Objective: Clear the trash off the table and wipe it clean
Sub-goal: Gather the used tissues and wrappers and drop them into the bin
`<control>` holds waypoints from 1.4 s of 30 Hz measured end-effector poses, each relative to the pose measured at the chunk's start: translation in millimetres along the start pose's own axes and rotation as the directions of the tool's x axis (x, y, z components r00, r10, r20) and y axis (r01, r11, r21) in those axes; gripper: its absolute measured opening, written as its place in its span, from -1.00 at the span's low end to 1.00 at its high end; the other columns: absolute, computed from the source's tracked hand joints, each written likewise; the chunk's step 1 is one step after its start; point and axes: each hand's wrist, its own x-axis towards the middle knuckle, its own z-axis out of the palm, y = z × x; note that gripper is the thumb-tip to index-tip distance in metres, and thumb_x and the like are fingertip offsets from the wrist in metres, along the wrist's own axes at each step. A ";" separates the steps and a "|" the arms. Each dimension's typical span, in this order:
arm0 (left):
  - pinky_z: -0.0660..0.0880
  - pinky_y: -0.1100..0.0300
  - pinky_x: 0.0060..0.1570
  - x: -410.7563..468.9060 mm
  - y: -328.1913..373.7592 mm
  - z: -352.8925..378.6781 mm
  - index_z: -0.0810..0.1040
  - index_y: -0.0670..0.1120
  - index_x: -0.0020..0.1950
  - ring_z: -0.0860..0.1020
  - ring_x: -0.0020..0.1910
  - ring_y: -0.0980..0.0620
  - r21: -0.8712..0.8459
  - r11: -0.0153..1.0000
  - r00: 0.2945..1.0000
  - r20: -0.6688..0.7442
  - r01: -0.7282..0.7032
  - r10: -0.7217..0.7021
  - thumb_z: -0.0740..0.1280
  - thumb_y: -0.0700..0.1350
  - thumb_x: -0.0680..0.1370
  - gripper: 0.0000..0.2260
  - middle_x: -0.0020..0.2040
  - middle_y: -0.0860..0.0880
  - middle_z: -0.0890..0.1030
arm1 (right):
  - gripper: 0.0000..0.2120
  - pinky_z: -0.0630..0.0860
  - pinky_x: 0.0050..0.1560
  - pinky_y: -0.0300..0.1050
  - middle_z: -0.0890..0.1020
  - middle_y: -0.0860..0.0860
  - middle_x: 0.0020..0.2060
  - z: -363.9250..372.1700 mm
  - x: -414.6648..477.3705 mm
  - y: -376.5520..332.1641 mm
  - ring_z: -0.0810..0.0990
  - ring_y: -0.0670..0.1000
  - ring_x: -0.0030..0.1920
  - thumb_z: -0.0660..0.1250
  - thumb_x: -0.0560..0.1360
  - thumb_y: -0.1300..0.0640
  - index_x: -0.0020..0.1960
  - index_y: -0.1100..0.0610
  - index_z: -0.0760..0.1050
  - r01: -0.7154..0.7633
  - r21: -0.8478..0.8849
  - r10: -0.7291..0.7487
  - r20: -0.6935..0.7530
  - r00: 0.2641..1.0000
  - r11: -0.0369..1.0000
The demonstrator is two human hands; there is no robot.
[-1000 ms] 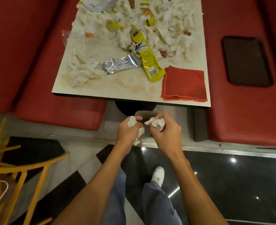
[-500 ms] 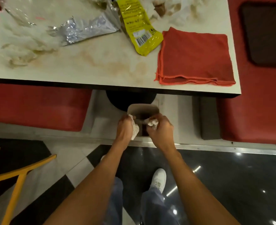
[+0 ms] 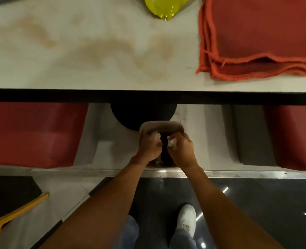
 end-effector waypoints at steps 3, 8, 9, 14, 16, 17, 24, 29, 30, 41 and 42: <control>0.51 0.16 0.13 -2.3 -6.2 6.3 0.55 -0.06 0.20 0.52 0.03 0.12 0.073 0.996 0.996 0.076 -0.052 0.046 0.32 -0.10 0.67 -0.88 0.06 0.04 0.57 | -0.73 0.37 0.02 -0.44 0.55 0.14 0.21 5.1 7.7 4.5 0.53 0.03 0.09 0.44 0.56 0.19 0.24 0.15 0.55 -0.024 -0.011 0.024 0.039 0.999 1.000; 0.55 0.26 0.04 -15.5 -14.1 1.9 0.57 -0.10 0.24 0.55 -0.01 0.13 -0.122 0.992 1.000 -0.012 -0.027 0.026 0.32 -0.21 0.66 -0.84 0.08 -0.04 0.62 | -0.67 0.48 0.21 -0.14 0.54 0.15 0.26 19.6 14.1 5.7 0.56 0.15 0.21 0.45 0.57 0.12 0.30 0.14 0.52 -0.014 -0.025 0.015 0.047 0.999 1.000; 0.51 0.31 0.02 -18.0 -16.3 -0.6 0.56 -0.09 0.27 0.54 0.01 0.14 -0.147 0.989 1.000 -0.009 -0.025 0.024 0.32 -0.22 0.66 -0.81 0.12 -0.04 0.62 | -0.63 0.49 0.28 -0.10 0.55 0.15 0.29 26.8 16.0 8.3 0.56 0.15 0.24 0.45 0.58 0.06 0.34 0.13 0.51 -0.005 -0.054 0.009 0.074 0.997 0.999; 0.49 0.14 0.24 -35.1 -25.8 -15.9 0.51 -0.08 0.39 0.52 0.24 0.04 -0.170 0.985 0.999 -0.005 0.037 -0.039 0.29 -0.20 0.68 -0.73 0.30 -0.06 0.58 | -0.35 0.46 0.42 0.14 0.52 0.11 0.38 56.4 26.1 20.2 0.50 0.22 0.38 0.35 0.50 -0.26 0.51 -0.03 0.36 -0.008 -0.188 0.070 0.324 0.944 0.982; 0.51 0.07 0.31 -49.2 -25.9 -26.6 0.52 -0.07 0.39 0.55 0.30 -0.04 -0.151 0.986 0.997 -0.020 0.077 -0.081 0.29 -0.22 0.67 -0.72 0.32 -0.07 0.59 | -0.34 0.44 0.45 0.16 0.52 0.15 0.40 35.3 7.4 -5.6 0.47 0.24 0.42 0.46 0.50 -0.15 0.52 0.02 0.37 0.002 -0.152 0.044 0.300 0.953 0.988; 0.52 0.05 0.32 -51.9 -25.3 -28.4 0.53 -0.07 0.39 0.56 0.31 -0.06 -0.144 0.986 0.996 -0.021 0.087 -0.091 0.30 -0.22 0.67 -0.71 0.32 -0.08 0.59 | -0.35 0.43 0.47 0.15 0.52 0.16 0.41 28.5 2.5 -10.6 0.47 0.25 0.43 0.50 0.50 -0.08 0.51 0.05 0.39 0.004 -0.125 0.031 0.282 0.959 0.992; 0.52 0.07 0.35 -99.2 3.1 -59.7 0.53 -0.03 0.41 0.56 0.30 -0.02 -0.185 0.974 0.990 -0.015 0.133 -0.138 0.31 -0.24 0.64 -0.66 0.34 -0.03 0.58 | -0.51 0.48 0.45 0.09 0.58 0.12 0.35 -24.1 -43.1 -53.8 0.53 0.19 0.37 0.48 0.50 0.10 0.42 0.05 0.52 0.003 0.009 -0.005 0.219 0.976 1.000; 0.54 0.07 0.27 -154.1 45.9 -98.4 0.56 -0.04 0.36 0.58 0.26 -0.05 -0.229 0.969 0.991 -0.072 0.096 -0.115 0.28 -0.16 0.68 -0.74 0.28 -0.05 0.62 | -0.67 0.54 0.34 -0.01 0.66 0.14 0.22 -83.3 -96.7 -101.0 0.62 0.17 0.21 0.42 0.57 0.18 0.33 0.17 0.58 0.062 0.063 -0.073 0.186 0.980 0.996; 0.53 0.09 0.23 -168.3 57.2 -108.9 0.57 -0.04 0.37 0.58 0.23 -0.04 -0.235 0.967 0.989 -0.085 0.100 -0.123 0.28 -0.14 0.69 -0.74 0.27 -0.05 0.62 | -0.70 0.56 0.29 -0.04 0.68 0.14 0.18 -95.0 -108.2 -110.9 0.64 0.17 0.18 0.42 0.58 0.18 0.30 0.18 0.59 0.078 0.069 -0.089 0.175 0.981 0.995; 0.46 0.40 -0.04 -284.0 143.2 -224.2 0.64 -0.06 0.22 0.64 0.06 0.06 -0.272 0.961 0.953 -0.298 -0.038 -0.047 0.30 -0.21 0.64 -0.80 0.08 -0.01 0.68 | -0.72 0.60 0.16 0.02 0.68 0.02 0.05 -224.7 -199.6 -230.5 0.63 0.05 0.07 0.36 0.49 0.16 0.20 0.06 0.64 0.297 0.055 -0.300 0.056 0.952 0.953; 0.49 0.35 -0.01 -290.3 148.1 -237.0 0.64 -0.06 0.20 0.64 0.04 0.06 -0.277 0.959 0.942 -0.335 -0.066 -0.032 0.30 -0.21 0.64 -0.80 0.06 -0.02 0.69 | -0.71 0.59 0.16 0.03 0.68 0.01 0.06 -233.6 -202.3 -242.2 0.63 0.06 0.07 0.37 0.50 0.16 0.21 0.06 0.63 0.320 0.043 -0.322 0.041 0.946 0.946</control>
